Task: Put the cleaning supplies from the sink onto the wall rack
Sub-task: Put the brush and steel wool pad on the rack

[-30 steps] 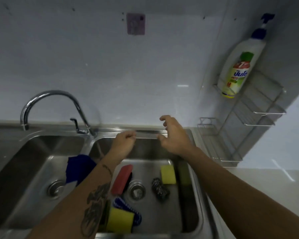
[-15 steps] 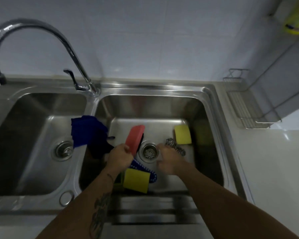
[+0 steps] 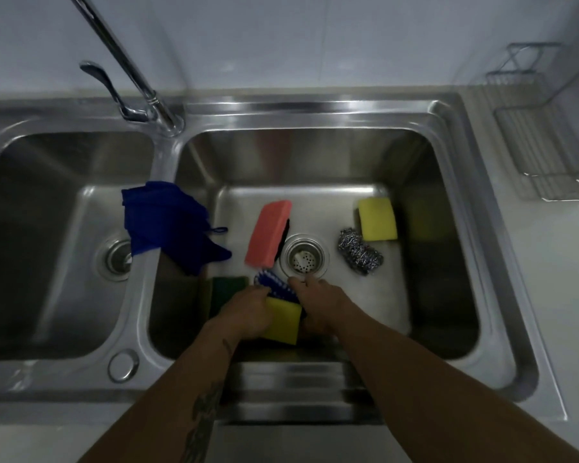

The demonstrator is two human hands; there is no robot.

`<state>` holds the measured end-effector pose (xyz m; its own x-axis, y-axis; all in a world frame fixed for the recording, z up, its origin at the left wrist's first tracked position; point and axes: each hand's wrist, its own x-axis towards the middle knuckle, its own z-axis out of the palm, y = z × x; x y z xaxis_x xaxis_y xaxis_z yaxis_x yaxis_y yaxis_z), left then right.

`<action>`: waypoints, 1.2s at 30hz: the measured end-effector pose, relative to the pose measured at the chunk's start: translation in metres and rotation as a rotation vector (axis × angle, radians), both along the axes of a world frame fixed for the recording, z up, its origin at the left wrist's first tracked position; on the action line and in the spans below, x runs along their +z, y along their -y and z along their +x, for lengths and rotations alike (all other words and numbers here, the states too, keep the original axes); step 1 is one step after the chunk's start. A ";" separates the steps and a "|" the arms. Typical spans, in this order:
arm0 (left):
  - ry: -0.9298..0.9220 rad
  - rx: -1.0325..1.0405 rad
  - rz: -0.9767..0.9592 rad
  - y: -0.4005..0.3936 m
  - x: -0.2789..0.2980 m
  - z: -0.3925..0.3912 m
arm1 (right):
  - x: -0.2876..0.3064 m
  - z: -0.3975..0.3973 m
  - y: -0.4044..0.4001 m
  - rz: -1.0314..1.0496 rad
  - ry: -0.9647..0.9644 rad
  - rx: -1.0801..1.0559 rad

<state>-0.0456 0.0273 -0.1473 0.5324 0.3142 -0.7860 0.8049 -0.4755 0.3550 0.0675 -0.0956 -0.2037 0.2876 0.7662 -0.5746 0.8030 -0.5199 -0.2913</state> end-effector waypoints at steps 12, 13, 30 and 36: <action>0.108 -0.272 0.134 0.013 0.017 0.008 | 0.020 0.021 0.032 0.005 0.045 -0.155; 0.102 -0.284 0.118 0.015 0.018 0.010 | 0.023 0.024 0.037 -0.011 0.047 -0.154; 0.046 -0.429 0.358 0.026 -0.002 0.009 | -0.001 0.018 0.020 -0.066 0.130 0.011; 0.034 -0.402 0.319 0.021 -0.005 0.009 | 0.030 0.023 0.028 0.031 0.115 -0.110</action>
<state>-0.0369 0.0066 -0.1524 0.6841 0.3011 -0.6643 0.5267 -0.8340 0.1644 0.0900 -0.1238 -0.1733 0.4335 0.7430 -0.5098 0.7703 -0.5992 -0.2182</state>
